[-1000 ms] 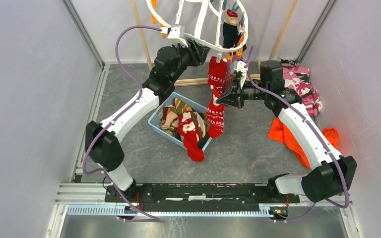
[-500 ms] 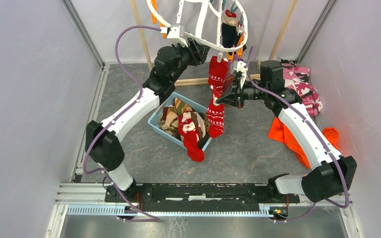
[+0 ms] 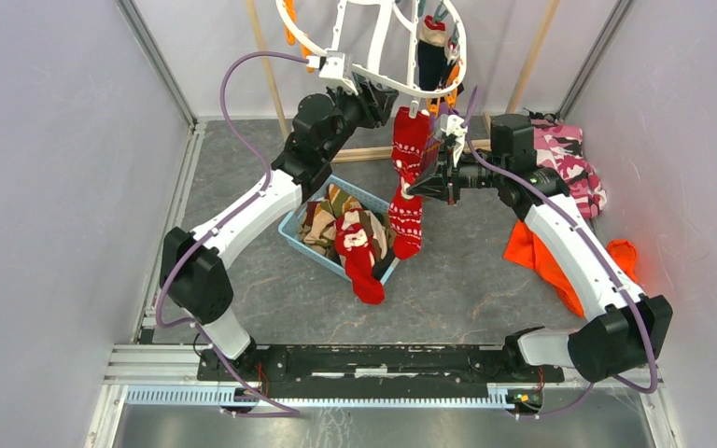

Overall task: Clip the socks to the hanger
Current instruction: Open the clamp at the hanger.

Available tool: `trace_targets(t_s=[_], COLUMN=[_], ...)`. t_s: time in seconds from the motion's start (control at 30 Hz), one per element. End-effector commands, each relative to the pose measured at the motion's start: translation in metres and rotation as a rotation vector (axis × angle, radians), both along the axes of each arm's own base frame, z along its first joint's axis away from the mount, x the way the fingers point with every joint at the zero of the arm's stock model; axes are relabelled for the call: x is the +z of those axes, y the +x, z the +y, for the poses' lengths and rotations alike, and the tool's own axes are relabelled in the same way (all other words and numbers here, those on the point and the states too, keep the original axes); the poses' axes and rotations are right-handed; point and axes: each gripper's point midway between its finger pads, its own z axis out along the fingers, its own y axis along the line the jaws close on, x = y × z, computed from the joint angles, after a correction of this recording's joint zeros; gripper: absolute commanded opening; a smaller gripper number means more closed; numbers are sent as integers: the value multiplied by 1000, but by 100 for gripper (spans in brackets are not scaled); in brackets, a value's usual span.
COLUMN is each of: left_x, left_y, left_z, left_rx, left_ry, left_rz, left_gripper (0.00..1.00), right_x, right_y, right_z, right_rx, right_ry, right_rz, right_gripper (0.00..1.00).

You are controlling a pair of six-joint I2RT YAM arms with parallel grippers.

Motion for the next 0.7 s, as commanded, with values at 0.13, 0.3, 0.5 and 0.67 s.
trace_targets(t_s=[0.13, 0.3, 0.5, 0.67], left_x=[37, 41, 41, 46], left_y=[-15, -14, -10, -9], left_z=[8, 7, 8, 8], left_rx=[5, 9, 27, 30], left_ry=[-15, -14, -13, -18], left_rz=[-114, -125, -125, -134], left_gripper=[54, 53, 50, 47], right_x=[18, 18, 18, 18], right_y=[-6, -6, -6, -6], right_z=[-1, -1, -1, -1], right_rx=[13, 13, 14, 14], right_ry=[30, 31, 31, 31], right_rz=[-50, -48, -50, -50], right_gripper=[0, 0, 0, 0])
